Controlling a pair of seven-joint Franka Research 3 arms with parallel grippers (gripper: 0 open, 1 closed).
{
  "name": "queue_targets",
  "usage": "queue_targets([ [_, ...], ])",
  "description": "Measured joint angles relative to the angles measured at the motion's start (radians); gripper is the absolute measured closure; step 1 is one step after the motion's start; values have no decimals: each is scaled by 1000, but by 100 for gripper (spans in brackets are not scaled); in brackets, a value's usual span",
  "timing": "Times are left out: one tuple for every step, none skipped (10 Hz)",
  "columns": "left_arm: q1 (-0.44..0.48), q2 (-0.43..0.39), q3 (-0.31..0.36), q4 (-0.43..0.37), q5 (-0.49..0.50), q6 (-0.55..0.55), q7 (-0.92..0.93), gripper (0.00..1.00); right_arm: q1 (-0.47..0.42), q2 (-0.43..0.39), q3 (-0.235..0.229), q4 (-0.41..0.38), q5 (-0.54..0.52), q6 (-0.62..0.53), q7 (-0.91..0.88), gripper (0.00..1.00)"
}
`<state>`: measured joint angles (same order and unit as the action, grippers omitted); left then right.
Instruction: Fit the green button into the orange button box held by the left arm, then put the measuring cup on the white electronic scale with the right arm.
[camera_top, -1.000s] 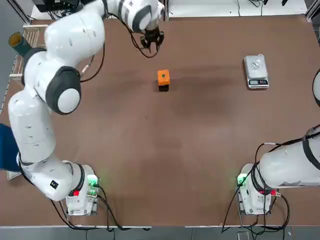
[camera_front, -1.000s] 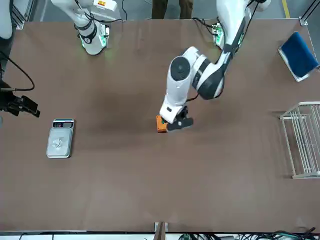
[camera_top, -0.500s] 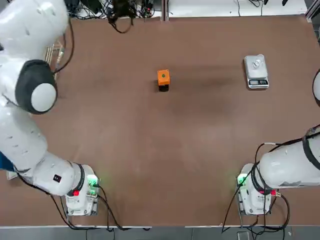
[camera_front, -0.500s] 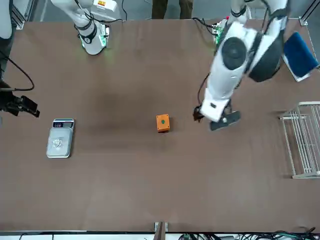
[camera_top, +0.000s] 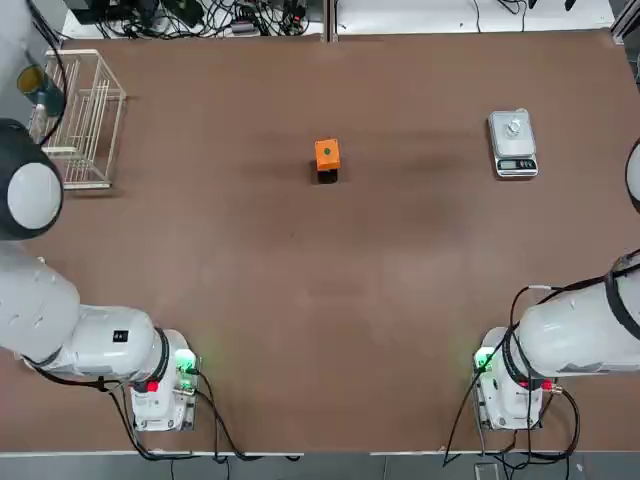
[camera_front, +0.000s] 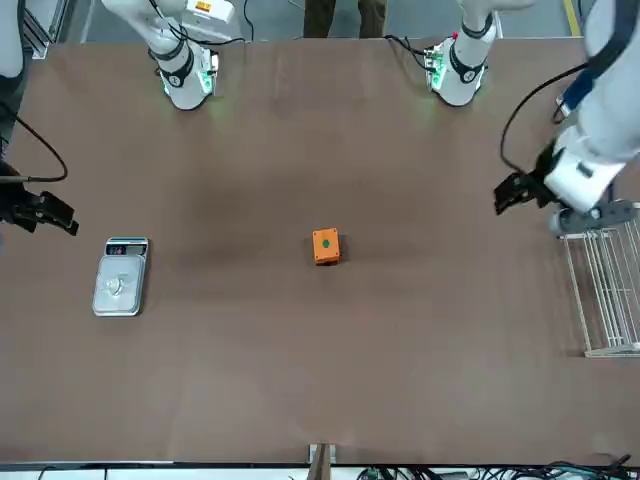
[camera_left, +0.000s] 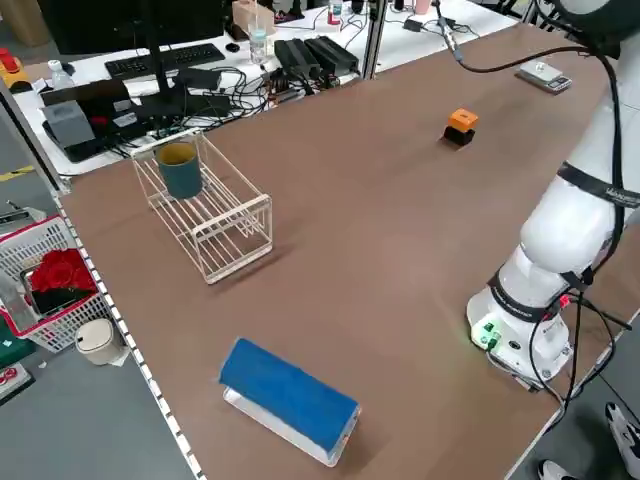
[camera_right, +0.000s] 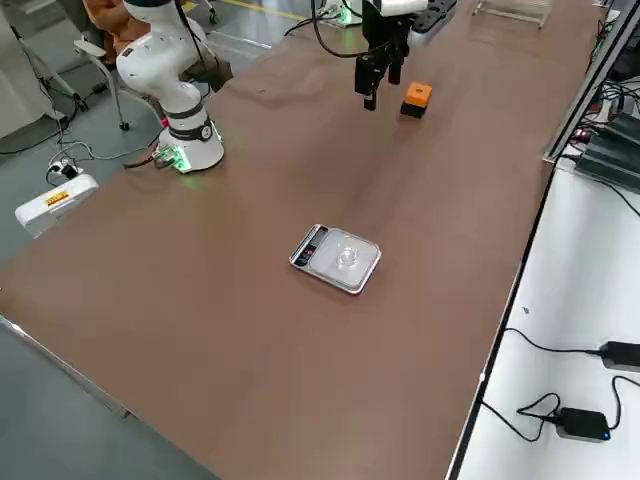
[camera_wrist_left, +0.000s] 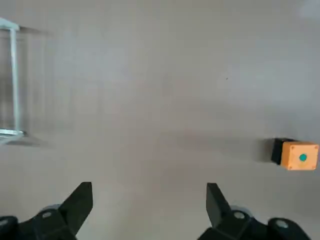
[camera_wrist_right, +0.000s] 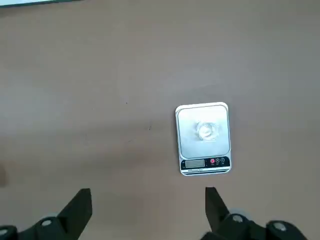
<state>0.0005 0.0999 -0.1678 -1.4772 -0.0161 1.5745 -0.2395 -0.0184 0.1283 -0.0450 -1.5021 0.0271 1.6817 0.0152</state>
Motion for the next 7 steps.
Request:
queue_targets([
  [1, -20, 19, 0, 0, -8, 38, 0, 0, 0, 0, 0, -1, 2, 0, 0],
  [-3, -37, 34, -1, 0, -12, 61, 0, 0, 0, -1, 0, -4, 3, 0, 0],
  [-5, -52, 39, -1, 0, -23, 79, 0, 0, 0, 0, 0, -11, 11, 0, 0],
  [-4, -61, 41, -1, 0, -34, 89, 0, 0, 0, 0, 0, -15, 22, 0, 0],
  [-4, -64, 42, -1, 1, -38, 100, 0, 0, 0, 1, 0, -15, 25, 0, 0],
  [-3, -63, 42, -5, 2, -39, 109, 0, 0, 0, 2, 0, -15, 25, 0, 0],
  [-2, -63, 43, -9, 2, -39, 120, 0, 0, 0, 2, 0, -15, 25, 0, 0],
])
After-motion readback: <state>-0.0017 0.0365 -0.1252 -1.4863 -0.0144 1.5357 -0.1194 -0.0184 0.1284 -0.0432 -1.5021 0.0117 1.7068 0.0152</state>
